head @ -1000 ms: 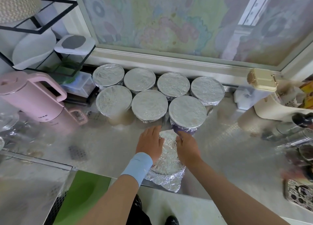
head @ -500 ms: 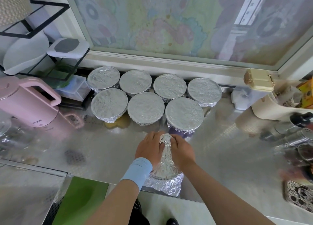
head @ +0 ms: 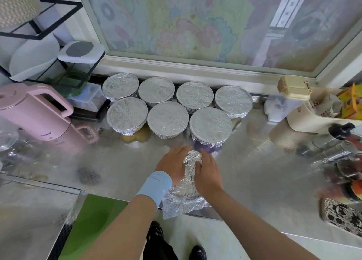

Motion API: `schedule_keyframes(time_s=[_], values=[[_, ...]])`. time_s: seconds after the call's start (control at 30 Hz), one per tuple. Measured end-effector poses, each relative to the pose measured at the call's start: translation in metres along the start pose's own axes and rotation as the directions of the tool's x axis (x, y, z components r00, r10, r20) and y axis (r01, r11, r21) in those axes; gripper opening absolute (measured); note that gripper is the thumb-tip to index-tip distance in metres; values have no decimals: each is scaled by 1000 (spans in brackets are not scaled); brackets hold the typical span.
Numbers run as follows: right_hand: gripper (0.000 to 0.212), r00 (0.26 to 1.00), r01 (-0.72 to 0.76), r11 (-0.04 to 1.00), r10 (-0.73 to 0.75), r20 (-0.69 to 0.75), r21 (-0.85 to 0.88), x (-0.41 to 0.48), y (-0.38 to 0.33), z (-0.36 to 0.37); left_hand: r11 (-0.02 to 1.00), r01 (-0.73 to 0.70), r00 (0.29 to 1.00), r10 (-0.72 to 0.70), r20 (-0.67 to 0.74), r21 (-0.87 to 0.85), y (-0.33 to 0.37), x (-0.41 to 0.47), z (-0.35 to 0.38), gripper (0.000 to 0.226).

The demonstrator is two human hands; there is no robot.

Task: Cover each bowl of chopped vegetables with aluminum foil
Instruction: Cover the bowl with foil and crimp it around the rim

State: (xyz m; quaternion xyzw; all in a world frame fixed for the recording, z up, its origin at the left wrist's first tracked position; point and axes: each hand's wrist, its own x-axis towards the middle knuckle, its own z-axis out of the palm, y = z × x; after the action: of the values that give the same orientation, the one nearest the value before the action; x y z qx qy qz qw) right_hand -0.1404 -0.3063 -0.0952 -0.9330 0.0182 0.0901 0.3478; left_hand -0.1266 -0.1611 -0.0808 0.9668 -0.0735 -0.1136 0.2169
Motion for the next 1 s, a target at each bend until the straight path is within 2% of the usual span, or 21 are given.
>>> schedule_keyframes(time_s=[0.1,0.23,0.4,0.47,0.53,0.6,0.7,0.77,0.8,0.83,0.9,0.93,1.0], values=[[40,999,-53,995,52,6,82,6,2,-1,999,20,1000,-20,3,-48,-4,3,5,47],[33,995,-101,990,99,23,96,15,4,0,979,132,989,-140,-40,-158,-1,7,6,34],[33,996,-43,994,35,77,101,19,9,-3,941,223,971,-236,-24,-254,0,2,7,34],[36,997,72,997,-73,34,17,16,10,-4,918,248,966,-260,3,-309,1,-4,7,38],[37,983,153,979,-165,-83,-134,8,13,-4,892,288,953,-302,13,-349,2,-9,7,42],[38,972,127,970,-163,-170,-206,-4,13,-2,861,336,933,-361,7,-383,5,-15,7,46],[39,979,68,975,-106,-174,-212,-17,13,3,796,434,886,-463,37,-423,15,-26,11,49],[40,978,54,966,-102,-183,-252,-17,15,2,783,509,848,-528,52,-357,18,-32,14,50],[40,977,43,959,-99,-190,-280,-16,16,0,810,524,843,-537,26,-262,17,-32,14,51],[40,975,25,953,-90,-202,-303,-15,17,-2,848,507,856,-517,-31,-153,15,-31,14,53],[42,968,-15,951,-64,-243,-309,-16,16,-5,930,366,917,-367,-156,-39,13,-23,10,55],[44,963,-29,953,-54,-264,-301,-19,16,-6,969,249,954,-247,-173,-13,13,-17,8,55],[46,964,-43,958,-35,-264,-283,-26,13,-3,999,14,995,-10,-101,35,14,-4,5,53]])
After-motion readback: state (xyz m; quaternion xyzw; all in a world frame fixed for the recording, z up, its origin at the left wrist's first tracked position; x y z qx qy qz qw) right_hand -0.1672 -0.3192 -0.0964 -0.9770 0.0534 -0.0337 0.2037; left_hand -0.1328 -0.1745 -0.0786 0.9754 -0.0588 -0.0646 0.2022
